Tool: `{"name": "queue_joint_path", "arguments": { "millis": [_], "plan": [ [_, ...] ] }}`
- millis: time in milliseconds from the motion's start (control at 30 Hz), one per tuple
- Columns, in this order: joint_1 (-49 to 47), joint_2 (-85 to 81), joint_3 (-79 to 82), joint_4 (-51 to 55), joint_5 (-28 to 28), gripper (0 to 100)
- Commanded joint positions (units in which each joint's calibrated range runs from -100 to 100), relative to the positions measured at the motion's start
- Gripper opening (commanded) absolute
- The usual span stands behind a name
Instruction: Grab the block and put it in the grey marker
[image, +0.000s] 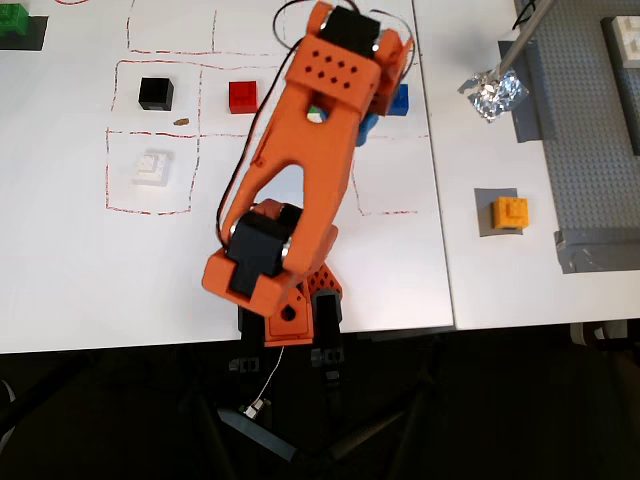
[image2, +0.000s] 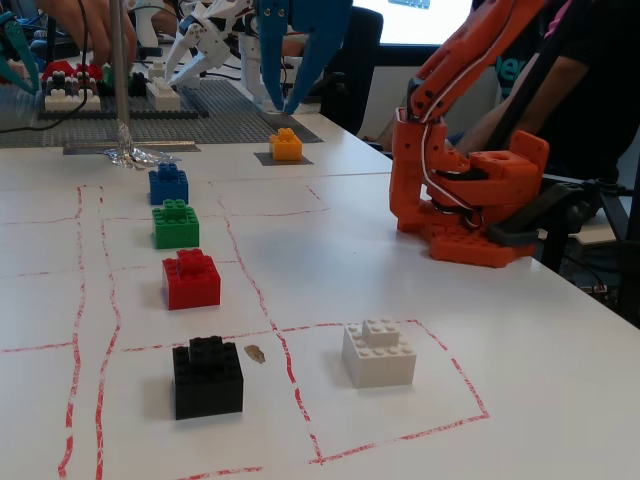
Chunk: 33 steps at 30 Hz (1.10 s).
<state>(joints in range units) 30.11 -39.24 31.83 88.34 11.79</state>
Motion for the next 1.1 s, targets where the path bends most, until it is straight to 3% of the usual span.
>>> {"name": "queue_joint_path", "arguments": {
  "millis": [0, 333, 533, 1067],
  "plan": [
    [-6.42, -9.75, 3.98, -5.41, -2.64, 0],
    [-15.77, -26.64, 25.74, -22.87, -10.45, 0],
    [-20.71, -39.83, 41.79, -34.47, -11.53, 0],
    [-29.62, -54.3, 63.73, -38.79, -13.04, 0]
  ]
}}
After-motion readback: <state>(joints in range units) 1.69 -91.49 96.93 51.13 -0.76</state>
